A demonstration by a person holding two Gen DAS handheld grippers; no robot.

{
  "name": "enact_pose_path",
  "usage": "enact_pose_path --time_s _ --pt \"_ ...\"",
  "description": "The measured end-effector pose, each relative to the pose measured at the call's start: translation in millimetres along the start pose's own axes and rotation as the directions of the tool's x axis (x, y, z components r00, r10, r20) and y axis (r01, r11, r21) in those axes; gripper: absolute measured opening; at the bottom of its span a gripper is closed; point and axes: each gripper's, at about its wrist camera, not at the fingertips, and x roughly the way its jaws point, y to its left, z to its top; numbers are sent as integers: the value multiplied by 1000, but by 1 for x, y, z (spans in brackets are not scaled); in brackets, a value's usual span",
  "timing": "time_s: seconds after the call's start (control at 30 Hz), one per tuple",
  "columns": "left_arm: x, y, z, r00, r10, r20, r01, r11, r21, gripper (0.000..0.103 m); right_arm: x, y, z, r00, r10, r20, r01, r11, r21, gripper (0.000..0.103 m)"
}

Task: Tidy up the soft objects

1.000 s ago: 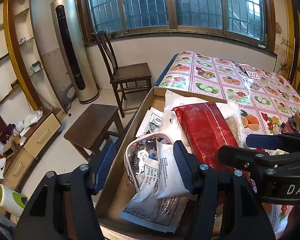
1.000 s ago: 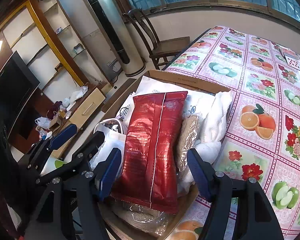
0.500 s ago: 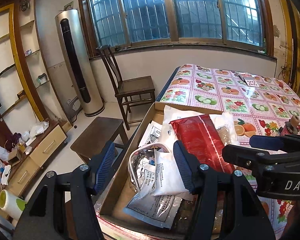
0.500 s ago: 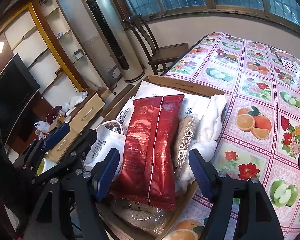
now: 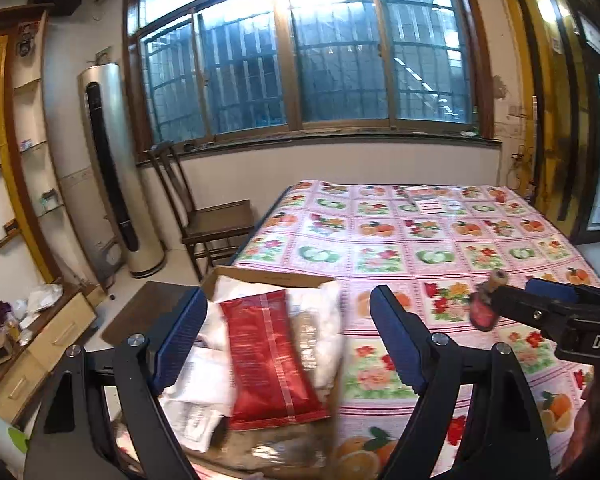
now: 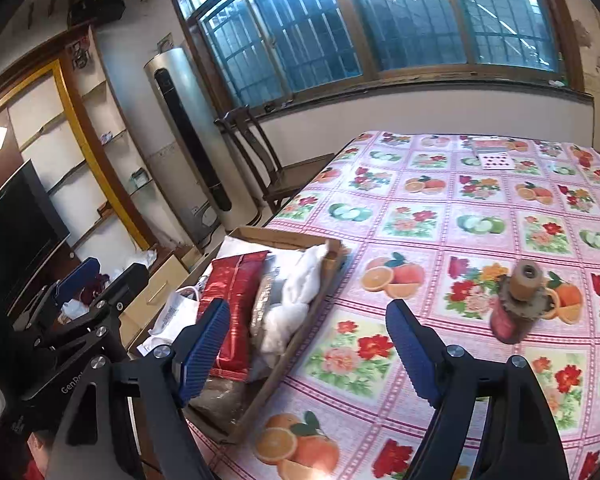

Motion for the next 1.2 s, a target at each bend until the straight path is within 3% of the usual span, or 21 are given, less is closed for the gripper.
enact_pose_path --time_s 0.17,0.23,0.43,0.47,0.57,0.67,0.9,1.03,1.2 --pt "-3 -55 2 993 -122 -5 122 993 6 91 -43 -56 -7 996 -72 43 68 995 77 83" --pt "-1 -77 -1 985 -168 -34 168 986 12 103 -57 -78 -12 994 -95 53 89 989 115 84" --pt "26 -126 -16 926 -341 -161 342 939 -23 103 -83 -126 -26 986 -155 56 143 973 182 84" --pt "31 -131 -18 919 -355 -172 357 934 -22 103 -85 -131 -29 985 -163 53 150 971 188 85" --pt "36 -147 -25 924 -340 -172 348 938 13 103 -85 -146 -36 985 -168 40 156 964 213 86" --pt "42 -155 -26 917 -352 -187 363 931 29 103 -83 -157 -42 984 -177 35 165 961 224 86" --pt "65 -158 -27 874 -416 -252 425 905 -22 103 -76 -174 -48 985 -172 22 161 952 260 86" --pt "75 -156 -29 877 -389 -283 398 917 -25 103 -70 -179 -51 986 -167 8 158 948 275 86" --pt "76 -150 -35 907 -325 -267 335 942 -8 103 -63 -178 -51 987 -158 0 152 949 275 86"
